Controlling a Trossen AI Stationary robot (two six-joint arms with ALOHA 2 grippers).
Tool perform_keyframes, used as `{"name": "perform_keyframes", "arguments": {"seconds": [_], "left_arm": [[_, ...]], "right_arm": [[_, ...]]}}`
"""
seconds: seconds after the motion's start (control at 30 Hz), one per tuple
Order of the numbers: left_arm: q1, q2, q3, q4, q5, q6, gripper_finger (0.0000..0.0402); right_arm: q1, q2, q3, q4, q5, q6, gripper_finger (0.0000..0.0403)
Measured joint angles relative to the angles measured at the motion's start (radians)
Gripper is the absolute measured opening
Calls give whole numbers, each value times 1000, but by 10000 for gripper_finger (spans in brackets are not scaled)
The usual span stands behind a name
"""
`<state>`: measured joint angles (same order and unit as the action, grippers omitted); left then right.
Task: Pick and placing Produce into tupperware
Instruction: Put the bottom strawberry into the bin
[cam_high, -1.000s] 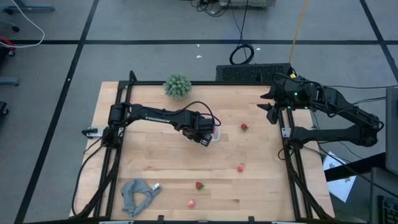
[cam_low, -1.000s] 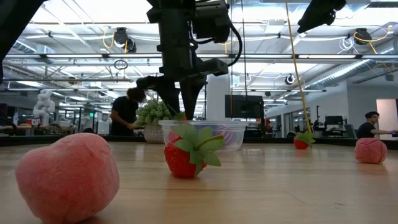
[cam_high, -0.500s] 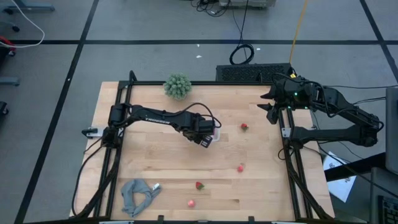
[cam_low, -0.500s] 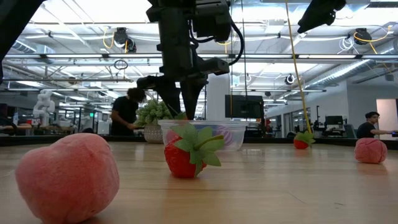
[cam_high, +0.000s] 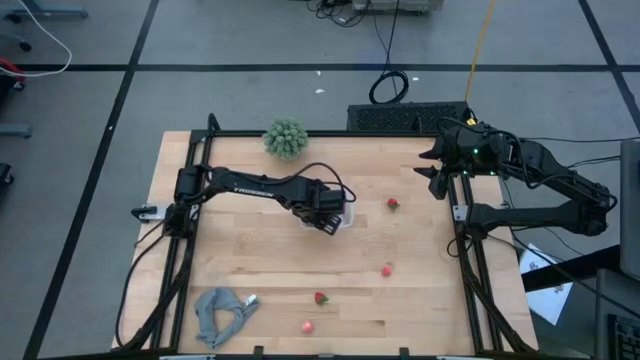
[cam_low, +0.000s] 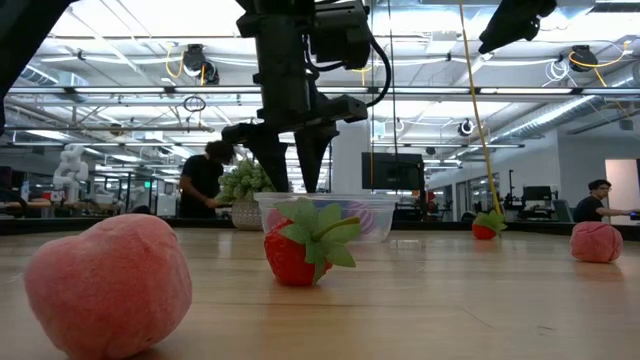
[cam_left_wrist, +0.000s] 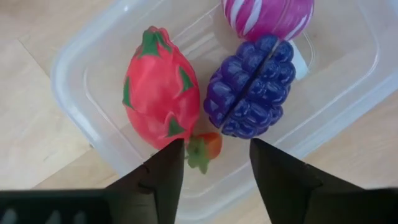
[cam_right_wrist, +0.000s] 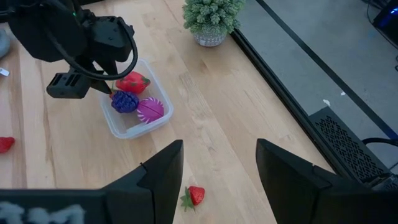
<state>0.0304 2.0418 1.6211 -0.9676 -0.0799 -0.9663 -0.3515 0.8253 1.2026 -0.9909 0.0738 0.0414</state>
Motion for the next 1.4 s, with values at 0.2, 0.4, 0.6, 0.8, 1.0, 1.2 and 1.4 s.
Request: {"name": "perform_keyframes", "arguments": {"seconds": [0.2,0.4,0.6,0.8,1.0,1.2,1.4], "left_arm": [[7,0,0,0,-5,22,203],[15,-1,0,0,-19,40,193],[22,-1,0,0,-26,48,193],[37,-1,0,0,-34,58,193],[45,-1,0,0,-35,70,193],[50,-1,0,0,-38,75,193],[64,-22,0,-1,-65,81,193]], "right_arm": [[0,0,0,-2,0,0,193],[0,0,0,-3,0,0,193],[0,0,0,-3,0,0,193],[0,0,0,-3,0,7,193],[0,0,0,-3,0,7,193],[0,0,0,-3,0,7,193],[0,0,0,-3,0,7,193]]}}
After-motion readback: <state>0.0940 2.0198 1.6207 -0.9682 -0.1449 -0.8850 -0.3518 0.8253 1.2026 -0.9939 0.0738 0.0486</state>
